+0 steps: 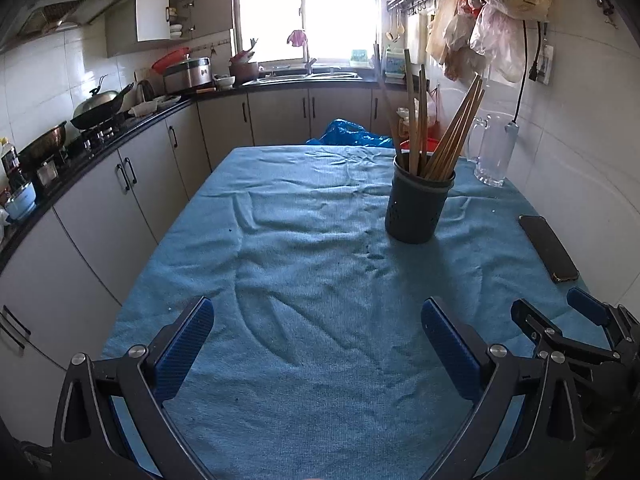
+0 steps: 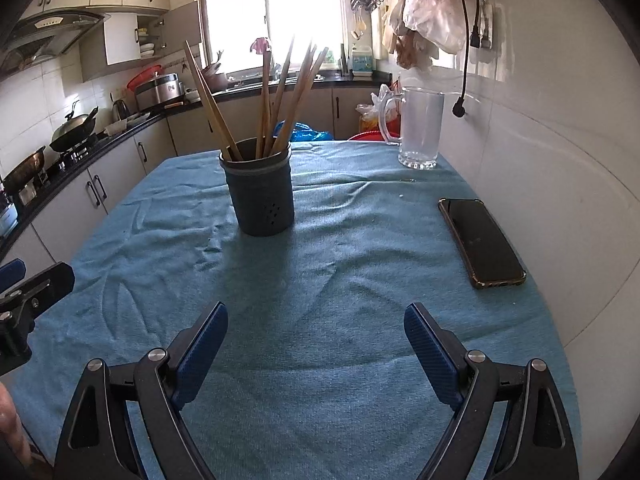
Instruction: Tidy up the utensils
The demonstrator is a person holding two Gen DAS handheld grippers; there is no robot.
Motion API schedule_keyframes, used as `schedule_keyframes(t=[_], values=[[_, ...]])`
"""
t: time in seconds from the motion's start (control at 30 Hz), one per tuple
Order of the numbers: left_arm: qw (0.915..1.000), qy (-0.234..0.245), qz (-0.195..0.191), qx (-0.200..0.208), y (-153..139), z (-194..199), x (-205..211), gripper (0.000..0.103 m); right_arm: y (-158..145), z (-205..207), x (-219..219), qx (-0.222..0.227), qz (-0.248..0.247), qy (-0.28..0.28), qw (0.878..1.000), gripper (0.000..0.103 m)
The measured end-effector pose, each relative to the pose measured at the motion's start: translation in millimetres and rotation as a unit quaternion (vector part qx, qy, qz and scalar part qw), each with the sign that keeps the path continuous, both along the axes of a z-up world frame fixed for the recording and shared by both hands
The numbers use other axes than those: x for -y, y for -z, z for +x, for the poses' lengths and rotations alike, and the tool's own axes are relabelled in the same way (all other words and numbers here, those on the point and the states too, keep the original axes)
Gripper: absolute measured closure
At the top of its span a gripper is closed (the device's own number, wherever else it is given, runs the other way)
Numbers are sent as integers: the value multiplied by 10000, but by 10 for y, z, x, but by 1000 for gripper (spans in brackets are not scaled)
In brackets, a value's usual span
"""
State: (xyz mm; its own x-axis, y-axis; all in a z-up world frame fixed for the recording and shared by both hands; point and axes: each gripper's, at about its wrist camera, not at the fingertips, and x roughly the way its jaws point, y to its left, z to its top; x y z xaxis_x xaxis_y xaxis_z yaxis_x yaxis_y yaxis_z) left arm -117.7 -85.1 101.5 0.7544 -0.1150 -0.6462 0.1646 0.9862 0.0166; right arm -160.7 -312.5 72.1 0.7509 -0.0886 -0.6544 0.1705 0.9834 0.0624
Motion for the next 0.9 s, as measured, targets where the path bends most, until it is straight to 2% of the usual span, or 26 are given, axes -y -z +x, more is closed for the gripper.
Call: schedule_keyframes(t=[0.9], values=[[9998,22,-76,-183,131,61,3,0,115,65,-31,-136,56,18,9999,10]])
